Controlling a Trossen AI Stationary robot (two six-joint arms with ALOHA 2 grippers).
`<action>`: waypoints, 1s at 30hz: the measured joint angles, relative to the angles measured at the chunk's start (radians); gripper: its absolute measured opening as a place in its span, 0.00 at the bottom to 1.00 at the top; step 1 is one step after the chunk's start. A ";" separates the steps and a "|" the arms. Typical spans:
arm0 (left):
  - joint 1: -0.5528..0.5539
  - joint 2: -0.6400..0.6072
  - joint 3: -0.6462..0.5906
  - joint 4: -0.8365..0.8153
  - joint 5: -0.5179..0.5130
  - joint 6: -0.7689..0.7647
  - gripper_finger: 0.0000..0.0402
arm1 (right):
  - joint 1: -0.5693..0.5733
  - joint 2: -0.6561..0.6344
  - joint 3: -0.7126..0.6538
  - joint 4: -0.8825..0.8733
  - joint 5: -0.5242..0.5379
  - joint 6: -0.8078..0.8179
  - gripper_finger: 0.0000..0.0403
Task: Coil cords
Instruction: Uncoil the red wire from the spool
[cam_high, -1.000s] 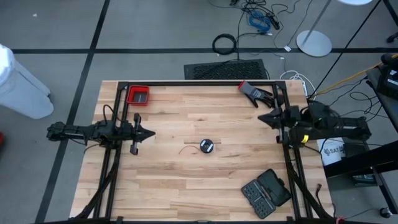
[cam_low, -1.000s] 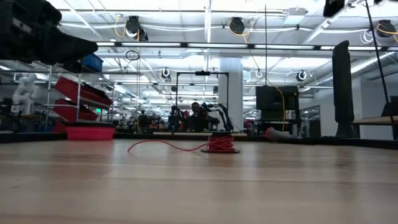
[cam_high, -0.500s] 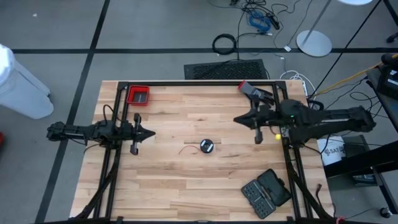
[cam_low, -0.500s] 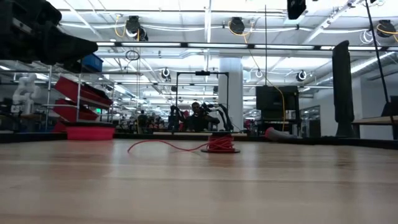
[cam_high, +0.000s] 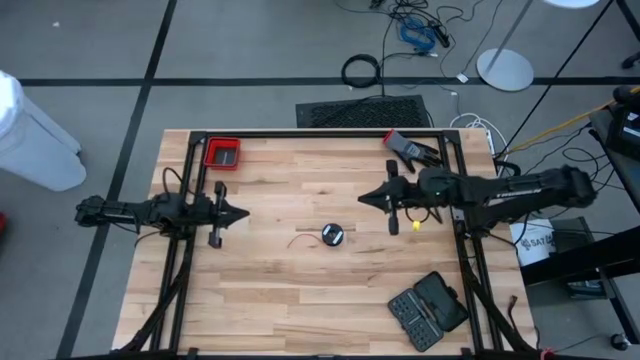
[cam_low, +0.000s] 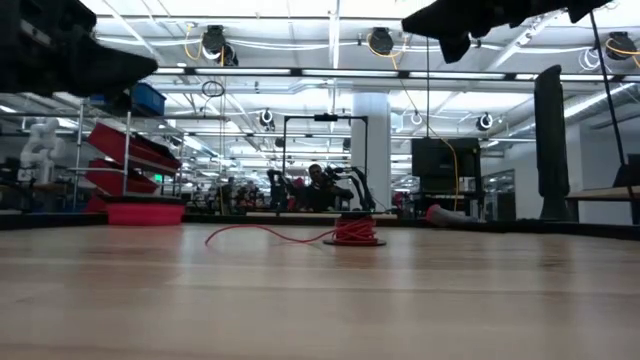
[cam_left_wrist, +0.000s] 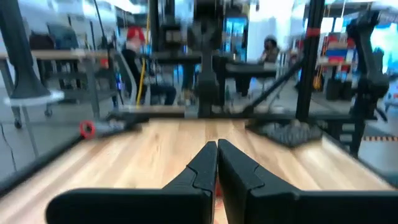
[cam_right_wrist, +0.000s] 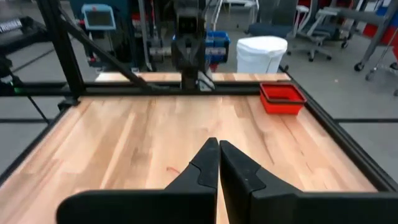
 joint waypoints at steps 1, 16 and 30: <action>0.000 0.000 0.000 0.033 0.000 0.010 0.05 | 0.000 0.012 0.000 0.000 0.001 -0.008 0.00; -0.005 0.078 0.067 0.263 -0.151 0.141 0.05 | -0.022 0.292 0.000 0.167 0.000 -0.108 0.01; -0.017 0.466 0.205 0.266 -0.110 0.138 0.05 | 0.059 0.457 0.000 0.182 0.000 -0.263 0.22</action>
